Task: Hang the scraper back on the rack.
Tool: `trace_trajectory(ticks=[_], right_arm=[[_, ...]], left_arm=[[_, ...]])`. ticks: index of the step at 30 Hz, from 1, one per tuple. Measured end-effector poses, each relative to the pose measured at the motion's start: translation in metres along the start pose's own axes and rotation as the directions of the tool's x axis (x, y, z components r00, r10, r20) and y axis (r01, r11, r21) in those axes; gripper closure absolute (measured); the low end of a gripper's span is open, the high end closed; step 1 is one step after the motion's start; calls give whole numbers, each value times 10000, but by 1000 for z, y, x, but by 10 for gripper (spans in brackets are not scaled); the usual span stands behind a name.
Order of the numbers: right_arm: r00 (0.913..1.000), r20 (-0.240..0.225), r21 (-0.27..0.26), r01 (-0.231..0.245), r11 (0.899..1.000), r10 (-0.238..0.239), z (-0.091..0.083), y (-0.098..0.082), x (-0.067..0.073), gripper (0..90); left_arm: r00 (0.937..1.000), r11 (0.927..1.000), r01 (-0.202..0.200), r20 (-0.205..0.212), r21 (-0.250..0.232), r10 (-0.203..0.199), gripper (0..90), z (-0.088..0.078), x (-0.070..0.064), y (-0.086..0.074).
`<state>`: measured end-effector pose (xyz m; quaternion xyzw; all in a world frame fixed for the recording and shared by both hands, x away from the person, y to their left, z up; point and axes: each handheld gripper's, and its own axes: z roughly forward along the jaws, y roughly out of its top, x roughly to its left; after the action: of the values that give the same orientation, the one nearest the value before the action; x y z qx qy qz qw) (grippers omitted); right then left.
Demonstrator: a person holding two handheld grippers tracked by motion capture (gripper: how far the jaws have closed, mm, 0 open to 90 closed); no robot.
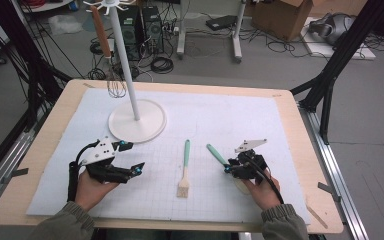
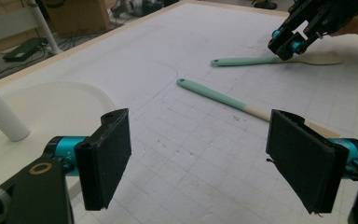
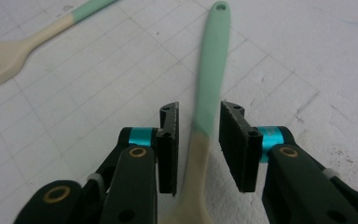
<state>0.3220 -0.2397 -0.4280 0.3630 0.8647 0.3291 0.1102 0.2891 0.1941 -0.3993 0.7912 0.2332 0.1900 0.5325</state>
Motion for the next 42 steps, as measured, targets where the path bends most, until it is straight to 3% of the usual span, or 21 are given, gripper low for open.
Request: trace_trajectory(ticks=[8,19,25,34,42], right_arm=[[9998,209,411,24,9992,-33,4,0,1,705],[9993,363,487,-89,9988,72,6,-1,2,754],[9973,628,682,-413,9968,370,7,2,6,794],[9980,405,482,-512,9975,493,5,1,2,806],[9982,-104,-15,-590,9983,590,-2,1,1,806]], left_arm=[[10000,10000,12,64,-31,-12,224,1,1,1],[10000,10000,12,46,27,-12,225,1,0,0],[10000,10000,11,54,5,-11,224,2,-1,0],[9999,10000,6,122,42,-7,225,3,-1,0],[9999,10000,5,172,49,-6,226,3,-1,1]])
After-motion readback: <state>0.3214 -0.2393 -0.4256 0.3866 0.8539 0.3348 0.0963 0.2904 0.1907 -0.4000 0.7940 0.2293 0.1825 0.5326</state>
